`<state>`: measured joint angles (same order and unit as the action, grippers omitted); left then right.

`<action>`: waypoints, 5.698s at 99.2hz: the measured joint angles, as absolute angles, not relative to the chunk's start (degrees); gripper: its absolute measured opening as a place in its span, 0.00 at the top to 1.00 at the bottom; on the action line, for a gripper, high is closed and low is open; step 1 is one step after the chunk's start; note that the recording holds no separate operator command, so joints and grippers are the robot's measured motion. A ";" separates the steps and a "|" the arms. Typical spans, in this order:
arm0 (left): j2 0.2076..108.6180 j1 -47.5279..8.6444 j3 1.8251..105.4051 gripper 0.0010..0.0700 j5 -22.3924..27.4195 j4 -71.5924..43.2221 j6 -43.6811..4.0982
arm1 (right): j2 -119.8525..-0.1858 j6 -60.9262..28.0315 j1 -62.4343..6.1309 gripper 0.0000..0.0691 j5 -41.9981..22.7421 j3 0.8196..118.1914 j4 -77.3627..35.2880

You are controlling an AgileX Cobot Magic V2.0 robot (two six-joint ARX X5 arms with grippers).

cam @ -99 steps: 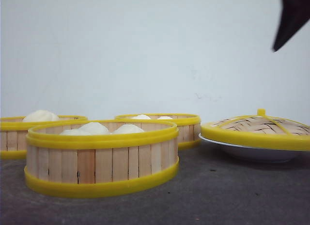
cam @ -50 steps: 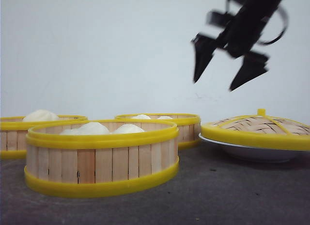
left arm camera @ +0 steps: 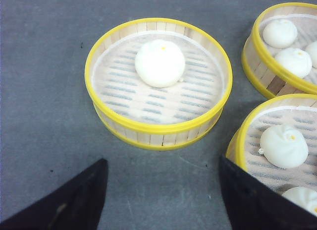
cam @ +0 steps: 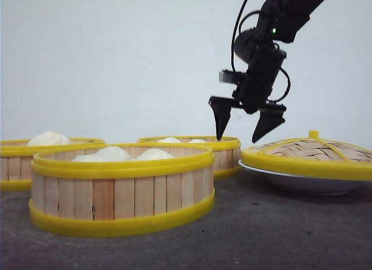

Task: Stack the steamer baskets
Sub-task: 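Lower the right gripper onto the rim of the farther bamboo basket and grasp, then lift the basket with the right gripper and carry it over the nearest basket, then lower the held basket onto the nearest basket and open the right gripper, then withdraw the right gripper and move the left gripper to the outermost basket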

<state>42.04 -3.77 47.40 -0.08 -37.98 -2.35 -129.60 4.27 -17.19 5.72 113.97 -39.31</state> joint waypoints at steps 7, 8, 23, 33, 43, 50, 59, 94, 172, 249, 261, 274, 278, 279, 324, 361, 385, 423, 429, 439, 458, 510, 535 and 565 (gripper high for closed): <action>42.04 -3.77 47.40 0.39 -0.08 -37.98 -2.35 | -130.26 4.27 -17.19 0.27 5.56 113.97 -38.54; 42.04 -3.77 47.40 0.39 -0.08 -37.98 -2.35 | -130.32 4.27 -17.19 0.29 5.58 113.97 -38.46; 42.04 -3.77 47.40 0.39 -0.08 -37.98 -2.37 | -131.22 4.27 -17.21 0.60 5.58 113.97 -37.87; 42.04 -3.77 47.40 0.39 -0.08 -37.98 -2.35 | -131.35 4.38 -17.21 0.82 5.76 113.97 -36.62; 42.04 -3.77 47.40 0.39 -0.08 -37.98 -2.35 | -131.35 5.15 -17.21 0.91 5.26 113.99 -35.46; 42.04 -3.77 47.40 0.39 -0.10 -37.98 -2.35 | -131.39 6.00 -17.26 0.95 4.36 113.99 -34.50; 42.04 -3.77 47.40 0.39 -0.08 -37.98 -2.35 | -131.44 6.04 -17.26 0.96 4.38 113.97 -34.11; 42.04 -3.77 47.40 0.39 -0.08 -37.98 -2.37 | -132.60 7.53 -17.23 0.96 4.03 119.35 -35.83; 42.04 -3.77 47.40 0.39 -0.08 -38.00 -2.31 | -131.26 11.09 -23.79 0.96 5.82 149.64 -77.08; 42.04 -3.77 47.40 0.39 -0.27 -38.00 -2.28 | -115.33 11.20 -38.70 0.96 -4.93 139.13 -77.47; 42.04 -3.77 47.40 0.39 -0.27 -38.00 -2.28 | -110.72 11.18 -39.35 0.96 -7.75 129.51 -77.38; 42.04 -3.75 47.40 0.39 -0.27 -37.98 -2.28 | -105.62 11.14 -39.35 0.96 -7.64 117.12 -74.02; 42.04 -3.77 47.40 0.39 -0.27 -38.00 -2.28 | -103.83 11.09 -39.27 0.96 -7.42 113.14 -71.48; 42.04 -3.77 47.40 0.39 -0.27 -38.02 -2.28 | -103.44 11.11 -39.24 0.96 -7.33 112.22 -70.83; 42.04 -3.77 47.40 0.39 -0.27 -38.00 -2.28 | -98.39 9.87 -39.31 0.96 1.50 87.64 -43.70; 42.04 -3.77 47.40 0.39 -0.25 -38.02 -2.28 | -98.65 9.48 -37.32 0.96 3.92 85.65 -36.60; 42.04 -3.77 47.40 0.39 -0.30 -38.02 -2.28 | -100.25 9.39 -36.99 0.96 4.80 85.65 -36.56; 42.04 -3.77 47.40 0.39 -0.30 -38.02 -2.28 | -103.07 9.23 -36.80 0.96 3.29 85.62 -35.90; 42.04 -3.75 47.40 0.39 -0.30 -38.02 -2.28 | -103.07 9.23 -36.80 0.96 2.07 85.62 -35.99; 42.04 -3.77 47.40 0.39 -0.30 -38.02 -2.28 | -103.07 9.23 -36.77 0.96 1.15 85.62 -36.82; 42.04 -3.77 47.40 0.39 -0.30 -38.02 -2.28 | -103.07 9.26 -36.36 0.96 1.26 85.62 -37.19; 42.04 -3.77 47.40 0.39 -0.30 -38.00 -2.28 | -103.07 9.26 -36.36 0.96 1.32 85.62 -37.06; 42.04 -3.77 47.40 0.39 -0.30 -38.02 -2.28 | -103.07 9.26 -36.34 0.74 1.43 85.62 -36.82; 44.38 -3.07 47.44 0.39 -0.30 -36.01 -2.68 | -101.23 8.84 -36.10 0.24 1.52 85.65 -37.21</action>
<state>44.38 -3.07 47.44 -0.30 -36.01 -2.68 -101.23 8.84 -36.10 1.52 85.65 -37.21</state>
